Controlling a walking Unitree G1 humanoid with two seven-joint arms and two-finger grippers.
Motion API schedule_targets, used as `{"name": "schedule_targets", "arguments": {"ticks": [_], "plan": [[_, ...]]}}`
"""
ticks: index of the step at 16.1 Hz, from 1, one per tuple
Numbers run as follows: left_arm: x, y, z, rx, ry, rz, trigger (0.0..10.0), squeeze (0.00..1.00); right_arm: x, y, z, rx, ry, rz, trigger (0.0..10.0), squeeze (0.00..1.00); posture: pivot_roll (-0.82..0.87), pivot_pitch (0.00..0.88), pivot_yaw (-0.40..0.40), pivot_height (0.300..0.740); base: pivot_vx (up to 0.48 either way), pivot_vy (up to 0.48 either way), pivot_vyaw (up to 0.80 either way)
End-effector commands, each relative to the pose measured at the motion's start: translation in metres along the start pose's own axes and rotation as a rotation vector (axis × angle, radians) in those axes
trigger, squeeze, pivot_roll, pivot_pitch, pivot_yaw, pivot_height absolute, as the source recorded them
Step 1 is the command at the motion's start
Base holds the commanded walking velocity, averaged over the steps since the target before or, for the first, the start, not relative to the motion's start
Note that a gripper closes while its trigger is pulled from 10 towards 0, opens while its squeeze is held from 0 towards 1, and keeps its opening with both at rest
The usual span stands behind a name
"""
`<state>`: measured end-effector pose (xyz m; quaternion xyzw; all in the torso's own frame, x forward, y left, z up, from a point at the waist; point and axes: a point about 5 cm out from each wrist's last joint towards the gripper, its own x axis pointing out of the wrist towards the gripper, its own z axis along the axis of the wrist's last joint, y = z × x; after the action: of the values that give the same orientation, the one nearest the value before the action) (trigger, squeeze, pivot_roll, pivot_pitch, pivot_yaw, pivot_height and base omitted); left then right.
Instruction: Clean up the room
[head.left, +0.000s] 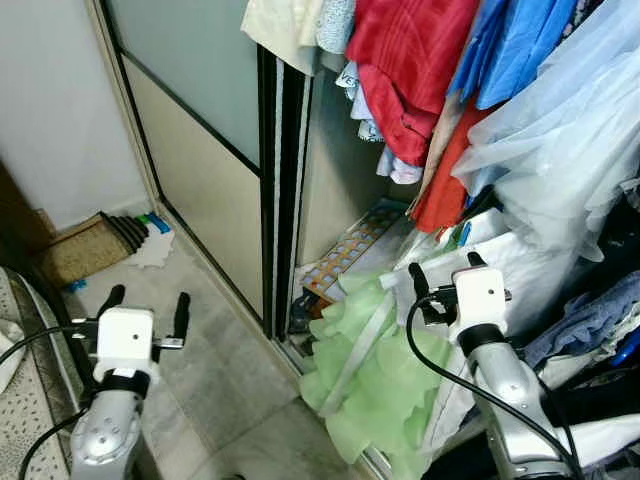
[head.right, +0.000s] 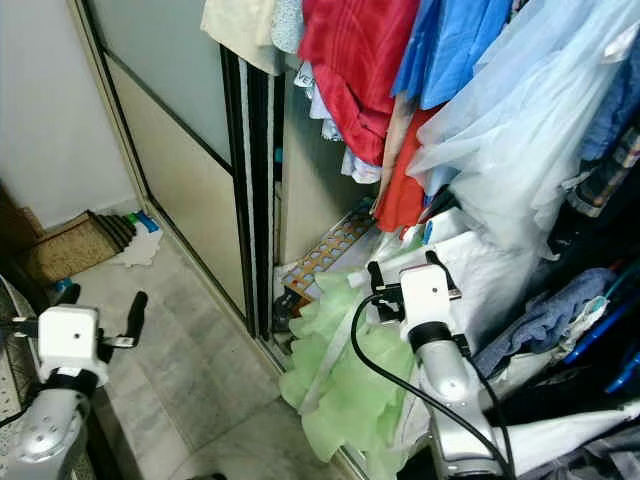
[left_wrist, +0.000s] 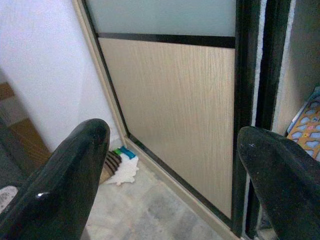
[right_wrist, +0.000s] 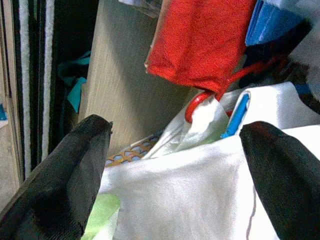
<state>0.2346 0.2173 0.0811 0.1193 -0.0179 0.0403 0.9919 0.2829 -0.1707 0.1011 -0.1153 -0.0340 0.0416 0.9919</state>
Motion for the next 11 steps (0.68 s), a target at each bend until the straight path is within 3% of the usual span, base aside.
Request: {"name": "schedule_targets", "arguments": {"ticks": [1,11], "plan": [[0.004,-0.011,0.0,0.002,-0.006,-0.031,10.0,0.0,0.001,0.004,-0.002,0.003,-0.001,-0.008,10.0,0.0,0.07,0.01,-0.041,0.74,0.0,0.0,0.0],[0.017,-0.02,-0.008,0.016,0.015,-0.112,10.0,0.0,-0.01,0.007,-0.019,0.017,0.029,-0.072,10.0,0.0,0.03,0.0,0.03,0.74,0.0,0.0,0.0]]}}
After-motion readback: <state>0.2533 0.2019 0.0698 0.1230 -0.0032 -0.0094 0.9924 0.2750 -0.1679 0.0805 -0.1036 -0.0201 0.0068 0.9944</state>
